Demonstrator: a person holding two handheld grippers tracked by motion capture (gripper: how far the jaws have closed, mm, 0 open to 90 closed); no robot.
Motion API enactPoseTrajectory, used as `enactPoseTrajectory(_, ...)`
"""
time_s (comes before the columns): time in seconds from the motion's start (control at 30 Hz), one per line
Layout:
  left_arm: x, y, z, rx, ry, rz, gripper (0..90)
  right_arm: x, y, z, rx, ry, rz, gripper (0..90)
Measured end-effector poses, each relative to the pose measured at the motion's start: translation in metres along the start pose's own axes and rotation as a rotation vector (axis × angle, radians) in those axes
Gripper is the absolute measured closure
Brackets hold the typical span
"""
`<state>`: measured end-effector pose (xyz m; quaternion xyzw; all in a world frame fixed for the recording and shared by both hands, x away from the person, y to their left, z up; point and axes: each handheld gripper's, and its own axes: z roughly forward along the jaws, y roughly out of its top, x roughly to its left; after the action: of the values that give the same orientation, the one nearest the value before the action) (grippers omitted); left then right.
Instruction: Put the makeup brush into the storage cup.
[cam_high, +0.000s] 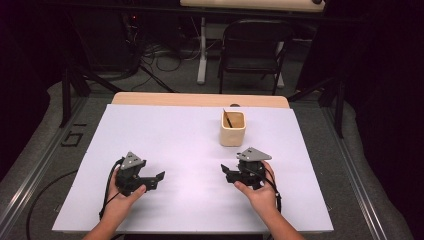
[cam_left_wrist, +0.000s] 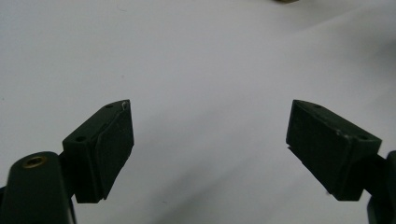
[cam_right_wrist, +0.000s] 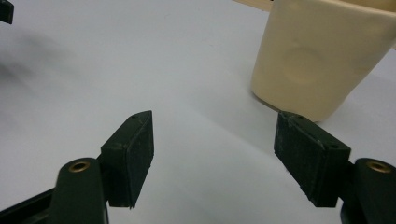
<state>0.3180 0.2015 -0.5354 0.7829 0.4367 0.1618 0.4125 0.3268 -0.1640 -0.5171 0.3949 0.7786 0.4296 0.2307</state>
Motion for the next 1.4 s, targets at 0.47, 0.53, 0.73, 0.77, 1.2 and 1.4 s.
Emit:
enactPoseTrajectory(0.47,0.0,0.0,0.0,0.003,0.0,0.008,15.3,0.011,-0.009,-0.002,0.03,0.017,-0.033,28.5)
enactPoseTrajectory(0.53,0.0,0.0,-0.001,0.003,0.0,0.011,15.3,0.012,-0.011,0.0,0.037,0.019,-0.036,28.6)
enactPoseTrajectory(0.73,0.0,0.0,-0.001,0.004,-0.001,0.014,15.4,0.015,-0.016,0.002,0.029,0.02,-0.042,29.3)
enactPoseTrajectory(0.77,0.0,0.0,-0.001,0.003,-0.001,0.016,15.4,0.015,-0.017,0.003,0.027,0.021,-0.042,29.3)
enactPoseTrajectory(1.2,0.0,0.0,-0.002,-0.008,-0.006,0.016,15.5,0.017,-0.021,0.004,0.014,0.014,-0.039,29.7)
enactPoseTrajectory(1.4,0.001,-0.001,-0.004,-0.015,-0.004,0.01,15.5,0.015,-0.022,0.002,0.016,0.017,-0.027,29.7)
